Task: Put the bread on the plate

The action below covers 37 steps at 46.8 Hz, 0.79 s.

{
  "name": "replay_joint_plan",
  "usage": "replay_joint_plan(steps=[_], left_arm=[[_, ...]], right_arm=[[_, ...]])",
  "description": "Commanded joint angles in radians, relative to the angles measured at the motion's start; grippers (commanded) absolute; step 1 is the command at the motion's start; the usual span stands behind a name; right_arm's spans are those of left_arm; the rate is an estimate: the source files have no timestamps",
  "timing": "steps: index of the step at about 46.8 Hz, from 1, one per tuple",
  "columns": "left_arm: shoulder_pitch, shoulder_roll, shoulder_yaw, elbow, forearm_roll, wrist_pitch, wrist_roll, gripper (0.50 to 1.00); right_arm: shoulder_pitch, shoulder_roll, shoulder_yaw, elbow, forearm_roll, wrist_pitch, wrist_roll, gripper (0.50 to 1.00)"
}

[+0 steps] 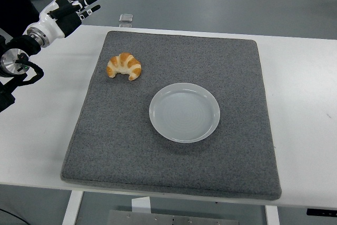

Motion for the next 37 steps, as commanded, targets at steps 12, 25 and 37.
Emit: replay_joint_plan(steps=[12, 25, 37], left_arm=[[0.001, 0.000, -0.006, -0.007, -0.002, 0.002, 0.000, 1.000], [-0.004, 0.000, -0.006, -0.002, -0.002, 0.003, -0.002, 1.000], [-0.009, 0.000, 0.002, -0.004, 0.070, 0.002, -0.017, 0.999]], right_arm=[[0.000, 0.000, 0.000, 0.001, 0.000, 0.000, 0.000, 0.952], [0.000, 0.000, 0.000, 0.000, 0.000, 0.000, 0.000, 0.952], [0.000, 0.000, 0.000, 0.000, 0.000, 0.000, 0.000, 0.952]])
